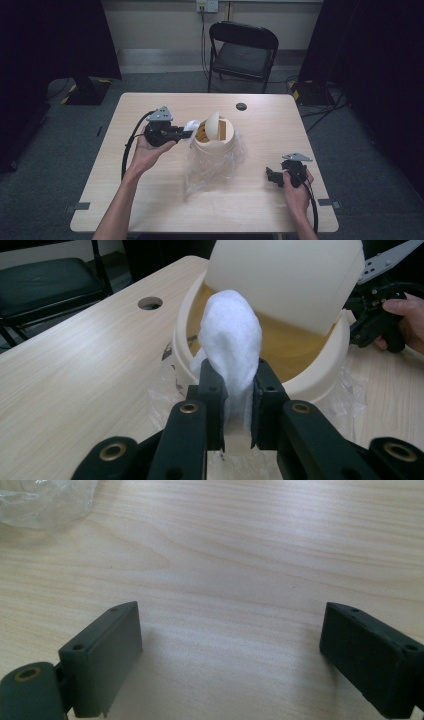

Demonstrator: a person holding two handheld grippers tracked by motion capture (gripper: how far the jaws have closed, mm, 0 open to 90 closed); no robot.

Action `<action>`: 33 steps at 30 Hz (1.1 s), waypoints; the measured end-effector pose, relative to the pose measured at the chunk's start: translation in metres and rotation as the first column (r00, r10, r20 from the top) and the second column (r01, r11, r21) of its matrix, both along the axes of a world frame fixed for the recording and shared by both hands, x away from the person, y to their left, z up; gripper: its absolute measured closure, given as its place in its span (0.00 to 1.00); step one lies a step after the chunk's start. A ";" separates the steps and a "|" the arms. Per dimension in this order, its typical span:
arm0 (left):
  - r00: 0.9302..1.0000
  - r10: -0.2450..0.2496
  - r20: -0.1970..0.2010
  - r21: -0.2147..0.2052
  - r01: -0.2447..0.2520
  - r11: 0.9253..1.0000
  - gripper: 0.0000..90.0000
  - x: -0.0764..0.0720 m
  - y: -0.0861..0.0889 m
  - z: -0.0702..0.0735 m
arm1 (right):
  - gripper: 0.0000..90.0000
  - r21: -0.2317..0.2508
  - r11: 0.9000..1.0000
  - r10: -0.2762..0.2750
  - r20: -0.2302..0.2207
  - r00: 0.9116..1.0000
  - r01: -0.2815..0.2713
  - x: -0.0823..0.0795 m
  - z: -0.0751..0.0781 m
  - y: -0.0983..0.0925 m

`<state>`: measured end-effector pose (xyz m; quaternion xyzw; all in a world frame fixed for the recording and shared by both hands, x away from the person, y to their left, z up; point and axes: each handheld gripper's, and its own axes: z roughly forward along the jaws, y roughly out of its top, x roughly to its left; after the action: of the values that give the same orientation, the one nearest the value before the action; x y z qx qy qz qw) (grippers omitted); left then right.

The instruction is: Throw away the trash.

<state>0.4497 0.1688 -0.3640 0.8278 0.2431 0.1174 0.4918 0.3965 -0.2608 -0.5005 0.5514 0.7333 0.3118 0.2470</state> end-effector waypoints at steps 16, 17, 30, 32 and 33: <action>0.999 -0.039 -0.036 0.067 0.042 0.997 0.87 0.012 -0.021 0.005 | 0.10 -0.001 1.000 0.001 0.000 1.000 -0.001 0.000 0.000 0.000; 0.998 -0.042 -0.045 0.067 0.045 0.997 0.87 0.013 -0.021 0.004 | 0.10 -0.001 1.000 0.001 0.000 1.000 -0.001 0.000 0.000 0.000; 0.995 -0.061 -0.078 0.113 0.070 0.991 0.86 0.023 -0.042 0.006 | 0.10 0.000 1.000 0.000 0.000 1.000 0.000 0.000 0.000 0.000; 0.994 -0.061 -0.087 0.122 0.072 0.990 0.86 0.025 -0.045 0.005 | 0.10 0.000 1.000 0.000 0.000 1.000 0.000 0.000 0.000 0.000; 0.994 -0.065 -0.090 0.127 0.076 0.989 0.85 0.026 -0.046 0.005 | 0.10 0.000 1.000 0.000 0.000 1.000 0.000 0.000 0.000 0.000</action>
<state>0.4752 0.1224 -0.3592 0.8705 0.2263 0.0798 0.4296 0.3965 -0.2609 -0.5005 0.5512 0.7334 0.3117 0.2471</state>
